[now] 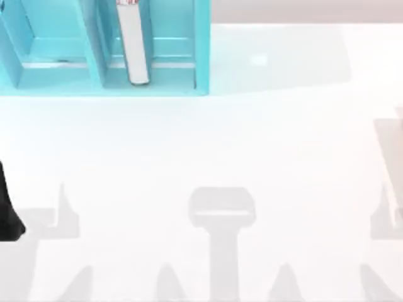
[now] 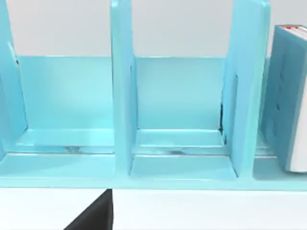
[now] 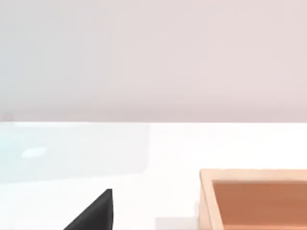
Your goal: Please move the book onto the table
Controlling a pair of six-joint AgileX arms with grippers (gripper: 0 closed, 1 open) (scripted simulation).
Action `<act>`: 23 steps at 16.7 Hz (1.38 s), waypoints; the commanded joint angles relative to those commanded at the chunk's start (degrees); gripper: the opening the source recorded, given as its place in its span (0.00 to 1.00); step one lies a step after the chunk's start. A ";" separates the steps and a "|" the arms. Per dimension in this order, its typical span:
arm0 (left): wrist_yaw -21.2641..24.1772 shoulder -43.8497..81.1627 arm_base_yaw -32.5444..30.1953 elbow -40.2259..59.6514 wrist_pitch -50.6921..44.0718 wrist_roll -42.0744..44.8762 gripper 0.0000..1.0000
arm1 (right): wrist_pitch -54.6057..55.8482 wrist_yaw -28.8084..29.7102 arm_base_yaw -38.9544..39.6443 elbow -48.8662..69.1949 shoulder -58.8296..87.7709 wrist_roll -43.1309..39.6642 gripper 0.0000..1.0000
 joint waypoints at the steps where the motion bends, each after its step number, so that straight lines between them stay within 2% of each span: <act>1: 0.00 0.00 0.00 0.00 0.00 0.00 1.00 | 0.00 0.00 0.00 0.00 0.00 0.00 1.00; 5: -0.91 3.56 -1.09 1.96 2.94 -0.06 1.00 | 0.00 0.00 0.00 0.00 0.00 0.00 1.00; 9: -3.94 16.84 -4.70 8.47 12.68 -0.24 1.00 | 0.00 0.00 0.00 0.00 0.00 0.00 1.00; 13: -8.12 39.61 -9.69 17.46 26.13 -0.49 1.00 | 0.00 0.00 0.00 0.00 0.00 0.00 1.00; 20: -15.78 89.39 -18.82 33.92 50.77 -0.96 1.00 | 0.00 0.00 0.00 0.00 0.00 0.00 1.00; 23: -18.46 105.53 -22.02 39.68 59.40 -1.12 1.00 | 0.00 0.00 0.00 0.00 0.00 0.00 1.00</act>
